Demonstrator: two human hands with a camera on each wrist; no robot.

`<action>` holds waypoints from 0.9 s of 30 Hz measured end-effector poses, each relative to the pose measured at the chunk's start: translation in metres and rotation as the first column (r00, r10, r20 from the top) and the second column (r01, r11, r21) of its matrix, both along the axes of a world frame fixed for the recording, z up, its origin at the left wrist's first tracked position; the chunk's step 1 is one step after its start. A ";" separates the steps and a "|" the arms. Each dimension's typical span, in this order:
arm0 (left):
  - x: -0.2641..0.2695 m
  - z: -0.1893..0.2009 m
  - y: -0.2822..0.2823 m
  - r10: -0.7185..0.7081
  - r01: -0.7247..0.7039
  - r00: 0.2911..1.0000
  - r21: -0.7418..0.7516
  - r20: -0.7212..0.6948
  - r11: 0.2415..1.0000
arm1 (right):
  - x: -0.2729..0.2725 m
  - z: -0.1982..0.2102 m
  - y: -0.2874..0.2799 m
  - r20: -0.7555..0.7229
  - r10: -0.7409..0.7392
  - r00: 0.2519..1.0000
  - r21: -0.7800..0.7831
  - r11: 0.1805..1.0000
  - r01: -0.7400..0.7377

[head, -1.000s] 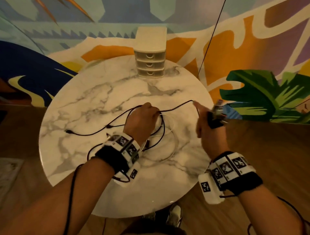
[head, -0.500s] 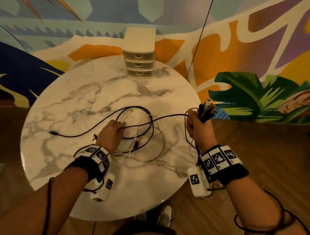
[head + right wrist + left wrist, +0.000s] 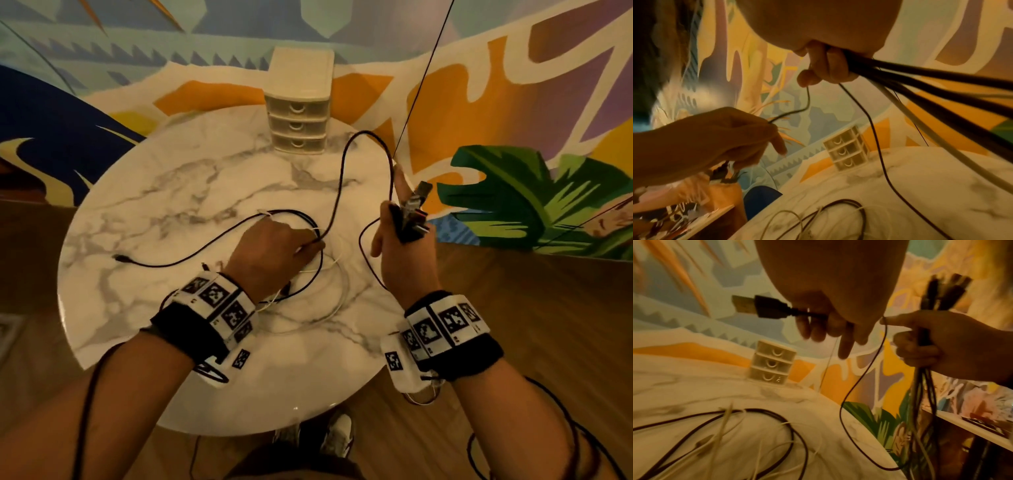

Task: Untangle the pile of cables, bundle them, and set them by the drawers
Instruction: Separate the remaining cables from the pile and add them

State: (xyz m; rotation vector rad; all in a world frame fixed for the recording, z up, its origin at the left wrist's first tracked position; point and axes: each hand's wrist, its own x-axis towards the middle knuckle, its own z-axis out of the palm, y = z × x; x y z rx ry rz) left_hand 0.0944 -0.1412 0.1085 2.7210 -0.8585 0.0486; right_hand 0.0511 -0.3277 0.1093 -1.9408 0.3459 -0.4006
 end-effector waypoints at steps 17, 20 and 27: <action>-0.012 0.036 -0.010 -0.003 -0.042 0.931 -0.114 -0.365 0.993 | -0.012 -0.034 0.003 -0.342 0.217 0.914 -0.108 0.958 -0.267; -0.013 0.041 -0.005 -0.027 -0.166 0.886 -0.371 -0.462 0.914 | -0.016 -0.036 -0.001 -0.379 0.159 0.912 -0.143 0.963 -0.228; -0.026 0.036 -0.018 -0.190 -0.368 0.736 -0.619 -0.650 0.694 | -0.027 -0.039 0.002 -0.398 0.282 0.873 -0.079 0.937 -0.339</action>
